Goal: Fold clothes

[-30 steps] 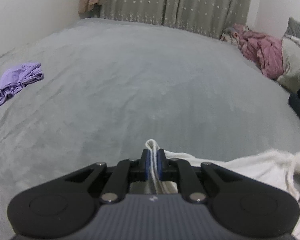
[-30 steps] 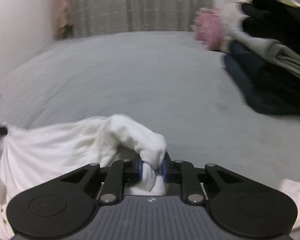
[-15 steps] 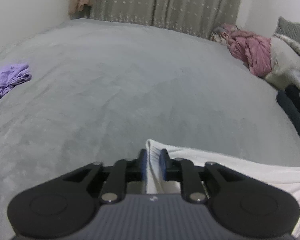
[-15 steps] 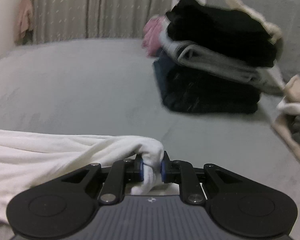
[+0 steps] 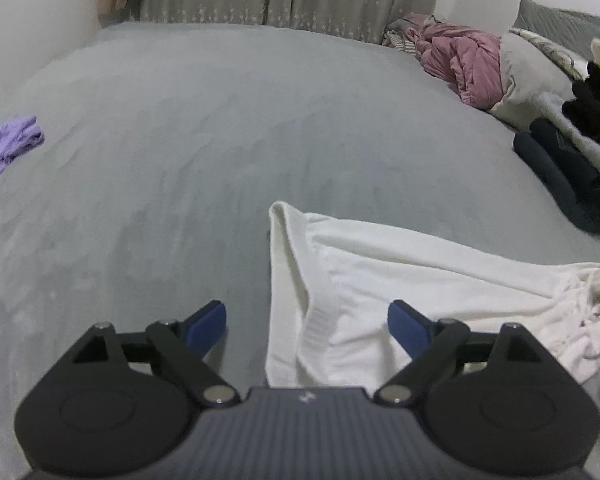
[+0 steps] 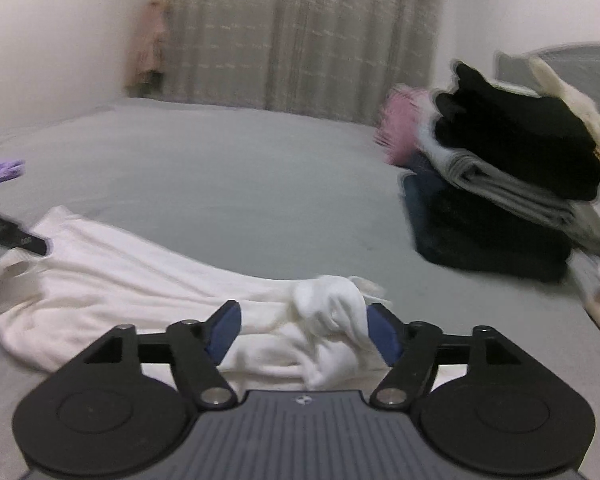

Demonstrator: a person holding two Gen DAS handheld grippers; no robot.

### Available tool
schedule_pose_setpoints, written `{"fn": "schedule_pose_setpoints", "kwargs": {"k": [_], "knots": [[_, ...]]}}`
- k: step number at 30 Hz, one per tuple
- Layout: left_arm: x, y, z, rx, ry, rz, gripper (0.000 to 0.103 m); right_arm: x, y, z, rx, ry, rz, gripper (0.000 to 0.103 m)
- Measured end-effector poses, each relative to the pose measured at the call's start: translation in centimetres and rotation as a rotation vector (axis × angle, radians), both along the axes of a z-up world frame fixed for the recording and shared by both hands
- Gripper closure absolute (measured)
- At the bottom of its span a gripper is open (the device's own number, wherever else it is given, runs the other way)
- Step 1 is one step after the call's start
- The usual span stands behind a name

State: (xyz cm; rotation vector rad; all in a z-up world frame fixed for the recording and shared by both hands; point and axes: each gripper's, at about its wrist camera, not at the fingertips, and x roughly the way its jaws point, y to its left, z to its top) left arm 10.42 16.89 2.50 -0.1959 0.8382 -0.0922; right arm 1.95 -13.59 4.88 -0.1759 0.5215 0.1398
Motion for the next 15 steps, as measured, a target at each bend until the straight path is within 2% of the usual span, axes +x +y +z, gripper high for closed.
{"fn": "schedule_pose_setpoints", "kwargs": {"k": [6,7,9,12,15], "knots": [[-0.9,2.2,0.8,-0.137,-0.006,0.034,0.025,-2.0,4.4,-0.4,0.094,0.026,0.256,0.032],[-1.0,2.8,0.8,-0.185,-0.002,0.044,0.026,-2.3,5.6,-0.6,0.095,0.031,0.301,0.032],[-1.0,3.0,0.6,-0.216,0.000,0.049,0.026,-3.0,8.0,-0.9,0.090,0.039,0.389,0.032],[-0.8,2.9,0.2,-0.200,0.011,0.050,0.026,-3.8,11.2,-1.6,0.025,0.032,0.517,0.032],[-0.6,2.9,-0.4,-0.195,0.034,0.042,0.026,-3.6,12.9,-2.6,-0.018,0.025,0.552,0.033]]}}
